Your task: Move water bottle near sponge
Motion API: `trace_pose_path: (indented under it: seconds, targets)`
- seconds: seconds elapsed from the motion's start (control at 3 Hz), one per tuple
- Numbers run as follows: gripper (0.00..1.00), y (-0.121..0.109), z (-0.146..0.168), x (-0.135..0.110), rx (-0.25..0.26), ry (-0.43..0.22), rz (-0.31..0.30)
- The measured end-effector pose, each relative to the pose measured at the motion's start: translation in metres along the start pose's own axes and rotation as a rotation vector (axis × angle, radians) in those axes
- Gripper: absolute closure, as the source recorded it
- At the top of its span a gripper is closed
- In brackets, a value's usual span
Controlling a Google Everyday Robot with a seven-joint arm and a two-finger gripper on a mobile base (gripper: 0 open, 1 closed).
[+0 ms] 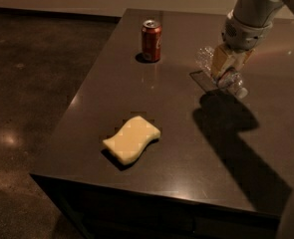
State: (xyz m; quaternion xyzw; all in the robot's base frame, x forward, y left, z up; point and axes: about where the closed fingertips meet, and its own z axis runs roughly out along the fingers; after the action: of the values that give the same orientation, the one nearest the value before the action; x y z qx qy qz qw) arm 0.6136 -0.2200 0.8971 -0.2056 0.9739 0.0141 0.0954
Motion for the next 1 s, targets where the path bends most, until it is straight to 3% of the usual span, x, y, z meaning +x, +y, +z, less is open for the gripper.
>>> trace_pose_path:
  seconds: [0.67, 1.0]
  targets:
    - [1.00, 0.076, -0.022, 0.021, -0.082, -0.005, -0.331]
    - [1.00, 0.112, -0.021, 0.034, -0.114, 0.016, -0.463]
